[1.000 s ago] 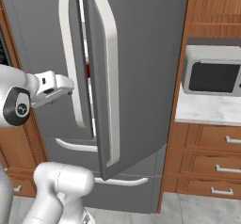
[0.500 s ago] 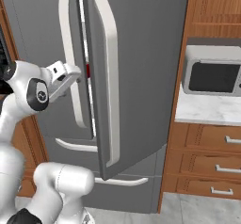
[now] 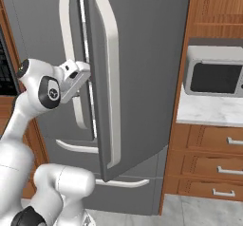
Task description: Open the fridge, grab two sodas, and place both sodas inside the bowl with ice on the dining counter.
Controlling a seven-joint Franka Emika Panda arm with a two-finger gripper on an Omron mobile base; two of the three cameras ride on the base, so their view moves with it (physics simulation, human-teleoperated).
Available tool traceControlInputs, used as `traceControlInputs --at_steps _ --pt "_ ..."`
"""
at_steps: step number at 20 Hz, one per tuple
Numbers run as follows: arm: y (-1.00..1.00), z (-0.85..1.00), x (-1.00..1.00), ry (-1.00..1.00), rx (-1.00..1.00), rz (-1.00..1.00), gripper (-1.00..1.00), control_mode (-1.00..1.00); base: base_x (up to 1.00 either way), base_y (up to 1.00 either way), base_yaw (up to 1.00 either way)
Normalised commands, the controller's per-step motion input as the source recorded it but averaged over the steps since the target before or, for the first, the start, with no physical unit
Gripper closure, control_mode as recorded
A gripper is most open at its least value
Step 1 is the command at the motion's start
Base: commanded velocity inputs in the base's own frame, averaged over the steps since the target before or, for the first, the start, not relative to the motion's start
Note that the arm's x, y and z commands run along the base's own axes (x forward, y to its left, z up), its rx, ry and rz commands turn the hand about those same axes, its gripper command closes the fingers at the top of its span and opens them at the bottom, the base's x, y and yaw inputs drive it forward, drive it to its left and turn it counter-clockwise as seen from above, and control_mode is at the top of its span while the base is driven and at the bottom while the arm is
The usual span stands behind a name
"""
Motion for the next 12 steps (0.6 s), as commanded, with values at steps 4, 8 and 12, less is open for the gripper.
traceControlInputs --at_steps 4,8,12 --pt "-0.62 -0.03 -0.25 0.0 0.0 0.0 -1.0 -1.0 0.0 0.0 0.0" --pt "-0.67 -0.02 -0.44 0.0 0.0 -0.02 -1.0 -1.0 0.0 0.0 0.0" --pt "-0.77 -0.01 -0.45 0.01 0.01 -0.05 -1.0 -1.0 0.0 0.0 0.0"
